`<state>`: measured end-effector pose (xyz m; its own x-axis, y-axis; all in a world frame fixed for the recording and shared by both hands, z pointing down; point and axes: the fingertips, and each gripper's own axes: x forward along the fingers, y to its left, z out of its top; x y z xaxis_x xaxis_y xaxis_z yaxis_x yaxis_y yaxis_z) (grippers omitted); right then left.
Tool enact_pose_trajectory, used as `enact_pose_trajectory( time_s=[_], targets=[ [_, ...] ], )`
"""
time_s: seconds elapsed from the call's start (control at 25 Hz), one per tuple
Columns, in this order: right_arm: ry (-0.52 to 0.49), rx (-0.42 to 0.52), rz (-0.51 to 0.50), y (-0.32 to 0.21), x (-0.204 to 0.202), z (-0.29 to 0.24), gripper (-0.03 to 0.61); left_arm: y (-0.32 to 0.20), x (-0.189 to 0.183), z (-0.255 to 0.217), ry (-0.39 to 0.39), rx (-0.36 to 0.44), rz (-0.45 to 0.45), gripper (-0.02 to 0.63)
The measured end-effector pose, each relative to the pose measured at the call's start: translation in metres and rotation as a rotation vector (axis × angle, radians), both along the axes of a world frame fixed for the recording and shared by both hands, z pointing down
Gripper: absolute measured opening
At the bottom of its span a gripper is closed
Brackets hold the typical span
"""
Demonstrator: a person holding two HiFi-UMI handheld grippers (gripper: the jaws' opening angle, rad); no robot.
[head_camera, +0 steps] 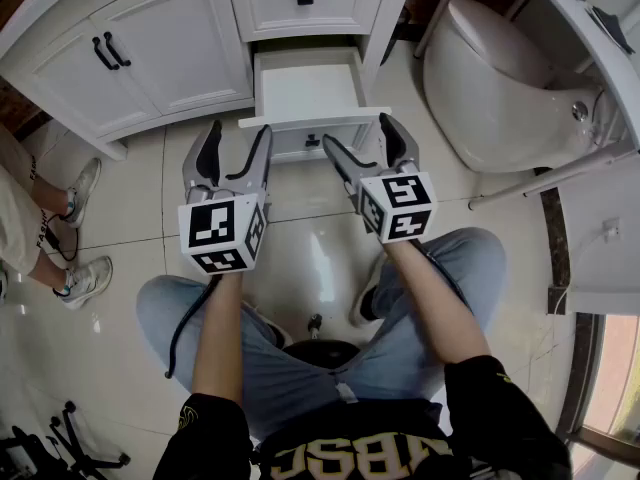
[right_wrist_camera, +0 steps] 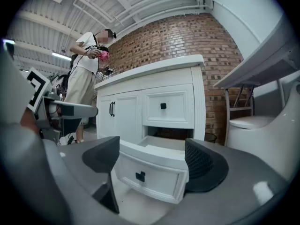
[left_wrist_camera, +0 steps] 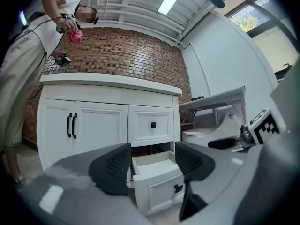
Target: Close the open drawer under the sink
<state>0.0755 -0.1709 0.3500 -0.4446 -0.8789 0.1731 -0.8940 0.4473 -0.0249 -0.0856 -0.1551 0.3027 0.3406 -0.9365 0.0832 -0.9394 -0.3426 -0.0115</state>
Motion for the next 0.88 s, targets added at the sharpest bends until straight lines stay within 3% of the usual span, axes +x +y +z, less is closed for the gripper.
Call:
enact_pose_trajectory(
  time_s=[0.36,0.48,0.6,0.88],
  targets=[
    [0.117,-0.184,-0.103,-0.010,-0.018,0.069,0.395,-0.010,0.003,0.004,-0.013,-0.005,0.015,0.295],
    [0.138,-0.279,-0.162,-0.014,-0.031,0.095,0.303,-0.016,0.000,0.008,-0.002,-0.021,0.009,0.295],
    [0.179,-0.357,-0.185,-0.017,-0.038,0.120,0.278,-0.022,-0.001,0.012,0.009,-0.036,0.011,0.295],
    [0.187,-0.420,-0.225,-0.039,-0.045,0.147,0.187,-0.046,0.008,0.018,0.030,-0.051,0.028,0.289]
  ],
)
